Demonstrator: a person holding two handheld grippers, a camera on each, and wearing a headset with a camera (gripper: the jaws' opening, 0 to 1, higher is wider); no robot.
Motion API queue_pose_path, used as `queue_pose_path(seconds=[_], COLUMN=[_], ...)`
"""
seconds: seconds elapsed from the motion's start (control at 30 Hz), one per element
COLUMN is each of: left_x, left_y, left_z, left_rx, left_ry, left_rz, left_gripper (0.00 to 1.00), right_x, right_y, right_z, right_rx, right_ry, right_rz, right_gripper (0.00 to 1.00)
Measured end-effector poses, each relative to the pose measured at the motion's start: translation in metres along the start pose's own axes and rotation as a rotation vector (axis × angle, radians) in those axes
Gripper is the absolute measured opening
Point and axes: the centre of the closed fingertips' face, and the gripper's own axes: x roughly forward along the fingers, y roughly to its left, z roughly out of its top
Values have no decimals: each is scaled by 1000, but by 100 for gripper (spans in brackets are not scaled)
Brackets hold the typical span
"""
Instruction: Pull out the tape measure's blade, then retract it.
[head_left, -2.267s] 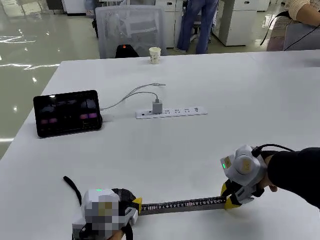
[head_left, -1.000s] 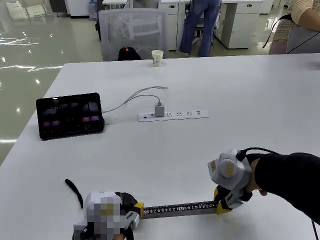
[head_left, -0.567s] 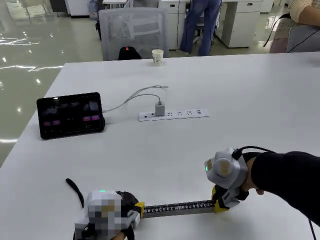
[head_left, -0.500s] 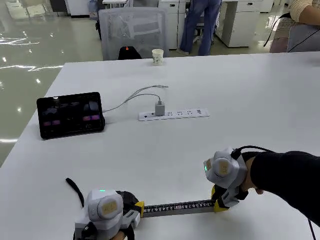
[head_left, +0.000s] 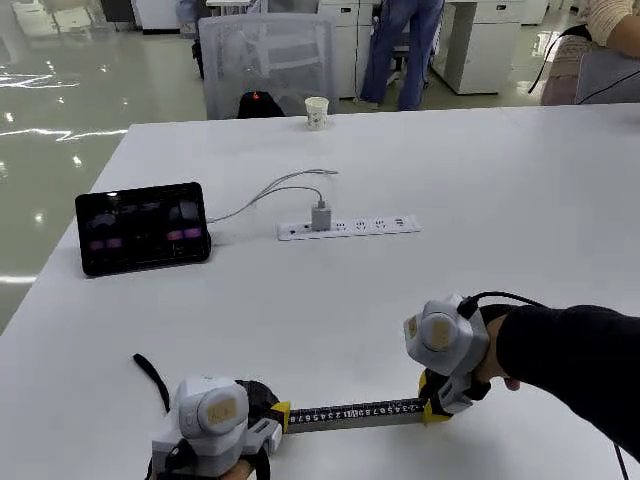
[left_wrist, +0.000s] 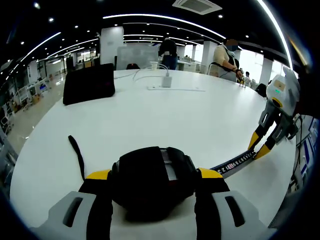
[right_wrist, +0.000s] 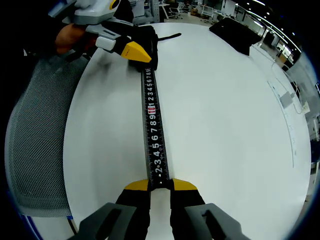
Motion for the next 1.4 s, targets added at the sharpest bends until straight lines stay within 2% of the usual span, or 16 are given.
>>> queue_pose_path(seconds=[0.87,1.4], left_x=[1,0], left_y=[0,0], left_z=[0,0], left_rx=[9,6], left_ry=[6,18], left_rz=[0,-8], left_gripper=[62,62], right_x=[6,8], right_y=[1,0], right_z=[11,18], right_rx=[25,54], right_ry=[16,-18], right_rz=[-23,-30], right_gripper=[11,11])
